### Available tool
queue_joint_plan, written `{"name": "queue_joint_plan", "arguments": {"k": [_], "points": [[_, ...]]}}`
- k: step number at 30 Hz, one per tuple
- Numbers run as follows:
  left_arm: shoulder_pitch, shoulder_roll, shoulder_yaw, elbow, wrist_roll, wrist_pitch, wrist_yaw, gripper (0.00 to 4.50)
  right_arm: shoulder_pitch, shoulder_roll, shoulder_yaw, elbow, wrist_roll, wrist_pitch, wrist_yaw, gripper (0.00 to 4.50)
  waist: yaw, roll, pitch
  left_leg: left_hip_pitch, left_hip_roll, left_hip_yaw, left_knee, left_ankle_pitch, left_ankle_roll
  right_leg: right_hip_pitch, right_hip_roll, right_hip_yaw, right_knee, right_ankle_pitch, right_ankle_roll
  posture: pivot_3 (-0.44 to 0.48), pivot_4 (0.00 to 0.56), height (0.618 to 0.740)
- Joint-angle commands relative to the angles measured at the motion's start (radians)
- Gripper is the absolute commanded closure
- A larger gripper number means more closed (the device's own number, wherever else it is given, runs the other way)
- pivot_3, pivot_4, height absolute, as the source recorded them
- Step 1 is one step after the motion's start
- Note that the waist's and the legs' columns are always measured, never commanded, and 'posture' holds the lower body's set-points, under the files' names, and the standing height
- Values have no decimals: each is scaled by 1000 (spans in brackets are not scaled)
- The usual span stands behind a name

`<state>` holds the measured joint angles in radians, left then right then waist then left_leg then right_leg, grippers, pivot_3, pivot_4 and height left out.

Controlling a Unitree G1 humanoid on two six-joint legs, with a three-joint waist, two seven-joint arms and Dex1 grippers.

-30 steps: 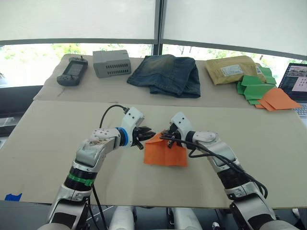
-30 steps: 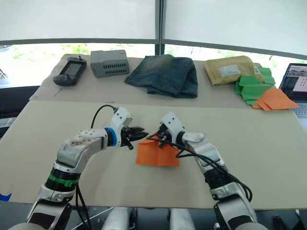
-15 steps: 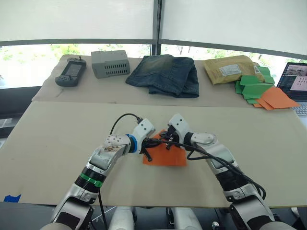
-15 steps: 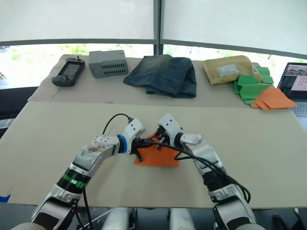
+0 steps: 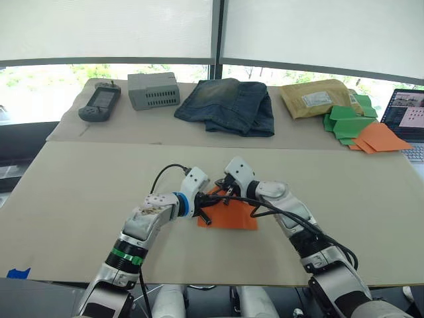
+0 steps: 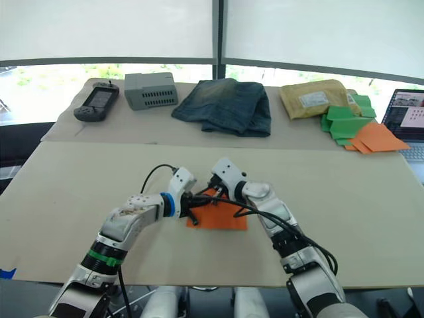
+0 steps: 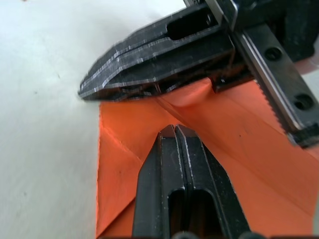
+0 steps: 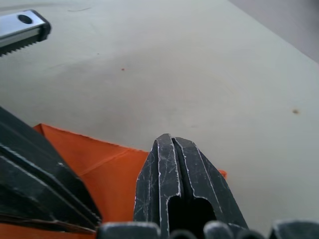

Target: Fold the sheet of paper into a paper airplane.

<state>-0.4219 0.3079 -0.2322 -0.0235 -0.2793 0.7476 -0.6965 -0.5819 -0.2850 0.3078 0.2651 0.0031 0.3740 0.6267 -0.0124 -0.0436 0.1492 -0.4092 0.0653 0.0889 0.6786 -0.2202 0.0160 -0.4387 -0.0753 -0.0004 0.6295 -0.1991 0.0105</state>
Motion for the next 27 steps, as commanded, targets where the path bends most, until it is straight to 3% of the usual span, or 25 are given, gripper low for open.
{"name": "queue_joint_plan", "arguments": {"k": [1, 5, 10, 27], "points": [[13, 21, 15, -19, -9, 24, -1, 4488, 10, -53, -42, 52, -33, -16, -24, 4500, 2, 0, 0, 0, 0, 0, 0, 0, 0, 0, 0, 0, 0, 0, 0, 0, 150, 716], [15, 27, 20, -18, -14, 28, 4, 4488, 18, -70, -55, 66, -23, -45, -16, 4500, 1, 0, 0, 0, -1, 0, 0, 0, 0, 0, -1, 0, -1, 0, 0, 0, 150, 716], [16, 29, 22, -17, -16, 28, 10, 4488, 29, -25, -120, -51, 96, -30, 46, 4500, 0, 0, 0, -1, 0, 0, 0, 0, 0, 0, 0, 0, -1, 0, 0, 0, 150, 716], [13, 23, 24, -7, -19, 17, 22, 4488, 57, -29, -66, -75, 0, -67, 55, 4500, -8, 0, 0, -1, 1, 0, -2, 0, 0, -2, 1, 0, -1, 0, 0, 0, 150, 716]]}}
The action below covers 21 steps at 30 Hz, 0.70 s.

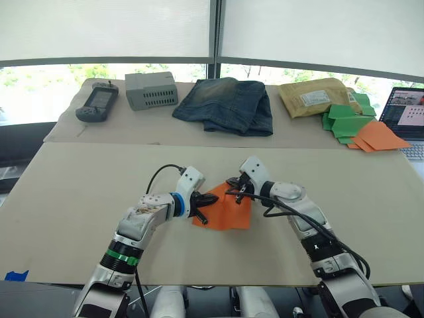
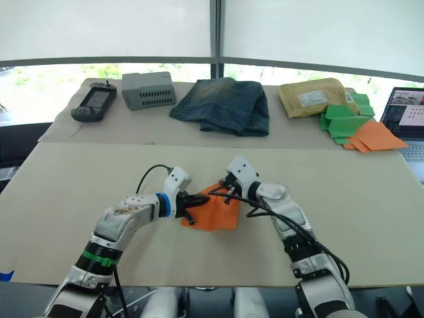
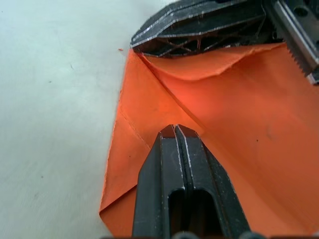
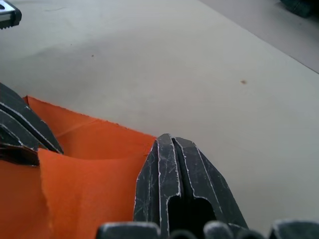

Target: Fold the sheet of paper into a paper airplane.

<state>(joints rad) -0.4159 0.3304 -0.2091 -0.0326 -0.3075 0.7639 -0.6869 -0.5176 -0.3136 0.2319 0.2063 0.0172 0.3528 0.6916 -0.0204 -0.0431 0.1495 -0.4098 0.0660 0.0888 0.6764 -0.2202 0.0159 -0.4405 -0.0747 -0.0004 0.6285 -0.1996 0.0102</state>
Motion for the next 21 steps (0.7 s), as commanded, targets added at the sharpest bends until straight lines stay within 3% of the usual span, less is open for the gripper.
{"name": "queue_joint_plan", "arguments": {"k": [1, 8, 13, 21], "points": [[7, 1, 0, 2, 9, 1, 12, 4488, -16, -4, 0, -14, -17, -61, -14, 4500, 0, 0, 0, 0, 0, 0, 0, 0, 0, 0, 0, 0, 0, 0, 0, 0, 150, 716], [14, 3, 0, -6, 6, 4, 15, 4488, -32, -68, 73, -56, -37, -193, 128, 4500, 2, 0, 0, -1, 0, 0, 0, 0, 0, 0, 0, 0, -1, 0, 0, 0, 150, 716], [15, 6, 0, -6, 5, 2, 15, 4488, -78, -70, 58, -48, -72, -275, 82, 4500, 3, 0, 1, -1, 0, 0, -1, 0, 0, 0, 0, 0, -1, -1, 0, 0, 150, 716], [29, 10, -2, -18, 5, 4, 17, 4488, -70, -43, 31, -42, -45, -211, 71, 4500, 6, 1, 1, -1, 0, 0, -2, 0, 0, -1, 0, 0, -1, -1, 0, 0, 150, 716]]}}
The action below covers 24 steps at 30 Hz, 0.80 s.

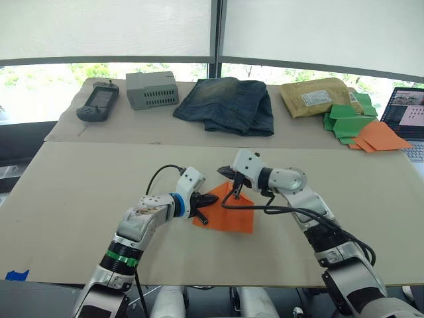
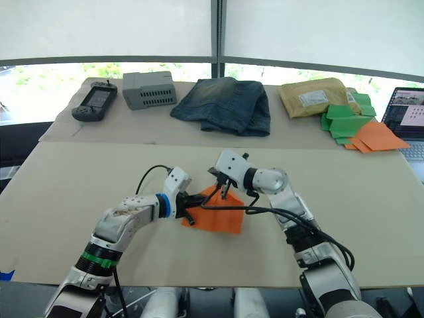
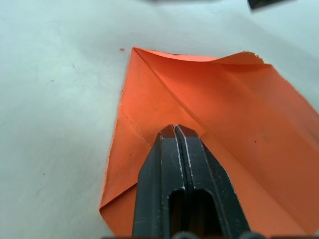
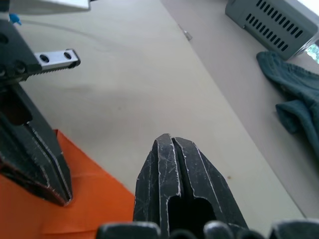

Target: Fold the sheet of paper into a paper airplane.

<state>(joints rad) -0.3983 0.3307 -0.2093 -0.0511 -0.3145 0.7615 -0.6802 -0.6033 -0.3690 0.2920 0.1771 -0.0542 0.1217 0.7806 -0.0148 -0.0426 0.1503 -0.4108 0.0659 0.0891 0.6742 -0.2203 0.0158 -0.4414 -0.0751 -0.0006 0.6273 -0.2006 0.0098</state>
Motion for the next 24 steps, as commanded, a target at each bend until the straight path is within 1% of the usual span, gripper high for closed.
{"name": "queue_joint_plan", "arguments": {"k": [1, 5, 8, 12, 16, 21, 24], "points": [[9, 10, -2, 2, 13, 6, 11, 4488, 28, 23, -39, -8, 39, 44, -21, 4500, 1, 0, 0, 0, 0, 0, 0, 0, 0, 0, 0, 0, 0, 0, 0, 0, 150, 716], [1, 9, 0, 5, 12, 6, 11, 4488, 64, 27, -39, -12, 42, 97, -26, 4500, 0, 0, 0, 0, 0, 0, -1, 0, 0, 0, 0, 0, 0, 0, 0, 0, 150, 716], [-2, 9, 1, 9, 13, 2, 10, 4488, 93, 51, -45, -19, 77, 140, -25, 4500, -1, 0, 0, 0, 0, 0, -1, 0, 0, 0, 0, 0, 0, -1, 0, 0, 150, 716], [-7, 6, -2, 15, 15, 1, 12, 4488, 129, 74, -31, -8, 84, 157, -19, 4500, -1, 0, 0, 0, 0, 0, -1, 0, 0, 0, 0, 0, 0, -1, 0, 0, 150, 716], [-13, 4, 11, 14, 13, 14, 27, 4488, 148, 80, 7, -11, 69, 249, -17, 4500, -1, 0, 0, 1, 0, 0, 0, 0, 0, 1, 0, 0, 0, -1, 0, 0, 150, 716], [-11, 56, 41, 55, 45, -10, 47, 4488, 146, 86, 24, 11, 48, 302, -39, 4500, -4, 0, 0, 3, 1, 0, -1, 0, 0, 2, 0, 0, 0, -1, -1, 0, 150, 716], [-10, 83, 67, 66, 43, -25, 52, 4488, 151, 84, 30, 7, 50, 319, -45, 4500, -4, 0, 0, 5, 1, -1, -1, 0, 0, 2, 0, 0, 1, -1, -2, 0, 150, 716]]}}
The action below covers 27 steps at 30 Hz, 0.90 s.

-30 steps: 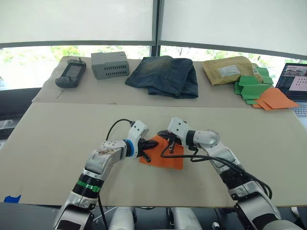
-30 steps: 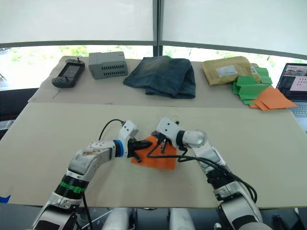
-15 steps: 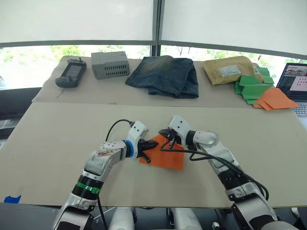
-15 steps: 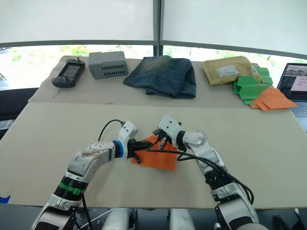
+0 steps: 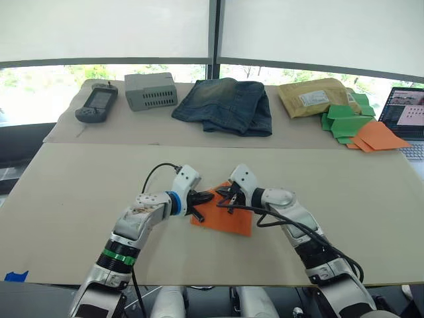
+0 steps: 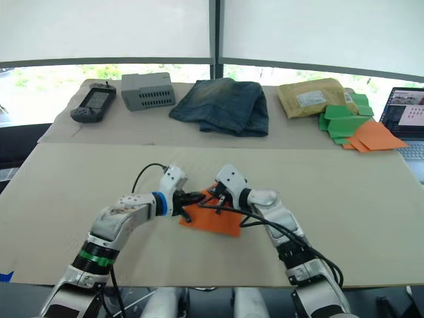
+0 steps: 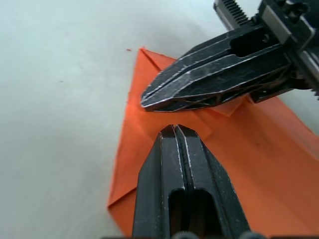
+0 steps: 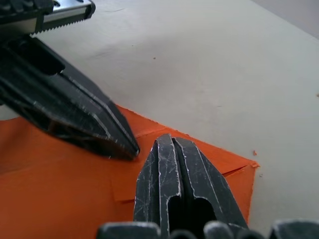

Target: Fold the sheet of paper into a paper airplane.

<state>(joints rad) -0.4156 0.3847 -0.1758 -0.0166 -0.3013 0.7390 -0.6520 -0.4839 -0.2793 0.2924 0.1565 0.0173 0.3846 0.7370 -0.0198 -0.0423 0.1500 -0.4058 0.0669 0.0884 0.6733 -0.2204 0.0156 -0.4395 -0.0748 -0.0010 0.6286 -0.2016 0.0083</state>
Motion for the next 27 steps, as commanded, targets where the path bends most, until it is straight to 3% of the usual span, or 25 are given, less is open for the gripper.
{"name": "queue_joint_plan", "arguments": {"k": [1, 9, 14, 27], "points": [[8, 33, 43, 31, 23, -4, 22, 4488, 33, -7, 31, 26, -22, 59, -3, 4500, 1, 0, 0, 1, 0, 0, -1, 0, 0, 0, 0, 0, 0, 0, 0, 0, 150, 716], [56, 66, 26, -46, -17, 37, -34, 4488, 33, -11, 41, 22, -22, 71, -5, 4500, -1, 0, 0, 1, 0, 1, -4, 0, 0, 0, -1, 0, -1, -1, -1, 0, 150, 716], [40, 0, 71, -67, -56, -124, -74, 4488, 34, -11, 25, 3, -15, 58, -14, 4500, 2, 0, 0, 1, 0, 1, -5, 0, 0, -1, 0, 0, -1, -2, -3, 0, 150, 716], [-45, 15, -134, 140, 131, -330, -208, 4488, 76, -55, -78, -190, 28, 138, -75, 4500, 15, 0, 0, -6, -2, 1, -5, 0, 0, -3, -2, -1, -3, -3, -1, 0, 150, 716]]}}
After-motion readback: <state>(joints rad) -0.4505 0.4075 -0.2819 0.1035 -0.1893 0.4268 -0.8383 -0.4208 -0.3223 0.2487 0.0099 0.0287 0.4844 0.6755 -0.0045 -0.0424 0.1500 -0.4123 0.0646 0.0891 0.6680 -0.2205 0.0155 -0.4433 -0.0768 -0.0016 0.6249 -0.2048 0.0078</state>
